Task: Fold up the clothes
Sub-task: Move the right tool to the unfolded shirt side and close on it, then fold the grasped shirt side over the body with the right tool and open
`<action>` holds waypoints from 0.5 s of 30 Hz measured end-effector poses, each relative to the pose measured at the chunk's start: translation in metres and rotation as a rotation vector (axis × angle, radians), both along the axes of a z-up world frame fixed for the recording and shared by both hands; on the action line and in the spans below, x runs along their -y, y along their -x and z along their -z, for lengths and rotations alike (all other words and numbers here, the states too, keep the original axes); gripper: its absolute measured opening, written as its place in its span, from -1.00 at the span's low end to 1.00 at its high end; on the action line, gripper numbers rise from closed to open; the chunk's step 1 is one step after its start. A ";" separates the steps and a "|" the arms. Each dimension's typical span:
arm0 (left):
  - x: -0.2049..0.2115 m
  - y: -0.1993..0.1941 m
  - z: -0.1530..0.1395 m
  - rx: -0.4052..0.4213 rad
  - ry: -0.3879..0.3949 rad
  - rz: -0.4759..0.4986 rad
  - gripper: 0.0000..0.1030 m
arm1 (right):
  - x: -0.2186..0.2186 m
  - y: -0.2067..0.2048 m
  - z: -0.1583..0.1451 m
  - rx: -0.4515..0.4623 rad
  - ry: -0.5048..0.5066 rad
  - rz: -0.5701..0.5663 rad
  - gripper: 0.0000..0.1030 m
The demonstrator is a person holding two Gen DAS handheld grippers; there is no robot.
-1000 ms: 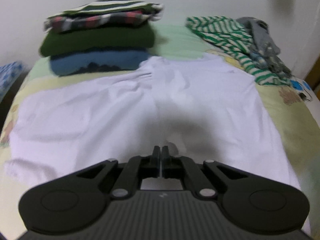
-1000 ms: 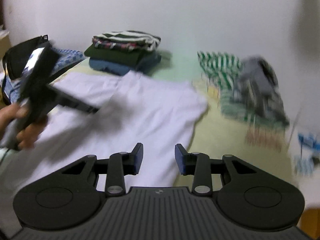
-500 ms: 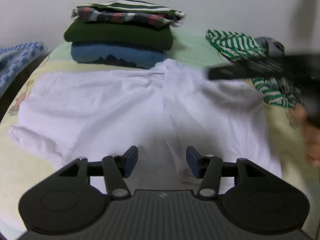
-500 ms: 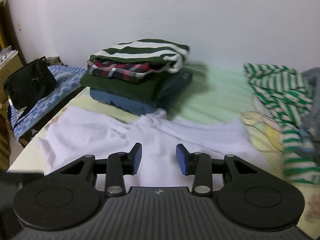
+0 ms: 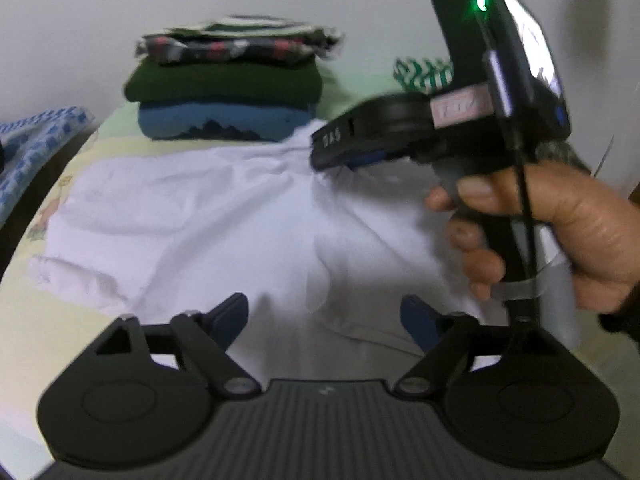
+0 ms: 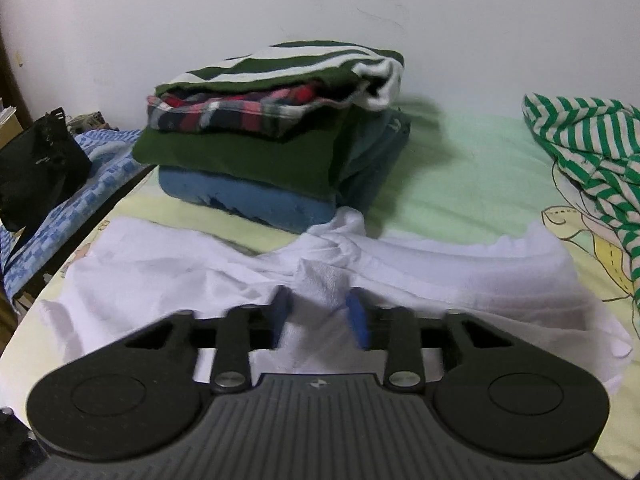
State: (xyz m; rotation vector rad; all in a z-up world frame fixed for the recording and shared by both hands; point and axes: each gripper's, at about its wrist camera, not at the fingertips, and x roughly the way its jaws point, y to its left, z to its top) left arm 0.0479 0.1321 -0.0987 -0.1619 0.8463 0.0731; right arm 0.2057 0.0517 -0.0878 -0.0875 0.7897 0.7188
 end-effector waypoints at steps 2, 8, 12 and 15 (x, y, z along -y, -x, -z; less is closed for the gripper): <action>0.002 -0.006 0.008 -0.019 -0.016 0.001 0.20 | 0.001 -0.002 0.003 -0.003 -0.004 0.004 -0.78; -0.001 -0.006 0.008 -0.003 -0.018 -0.022 -0.83 | 0.025 -0.003 -0.008 -0.013 -0.091 0.004 -0.83; 0.006 0.000 -0.002 0.032 -0.021 -0.040 -0.96 | 0.049 -0.003 -0.017 -0.031 -0.165 0.032 -0.84; 0.019 0.006 -0.012 0.054 -0.015 -0.025 -0.97 | 0.073 -0.004 -0.022 -0.054 -0.230 0.068 -0.85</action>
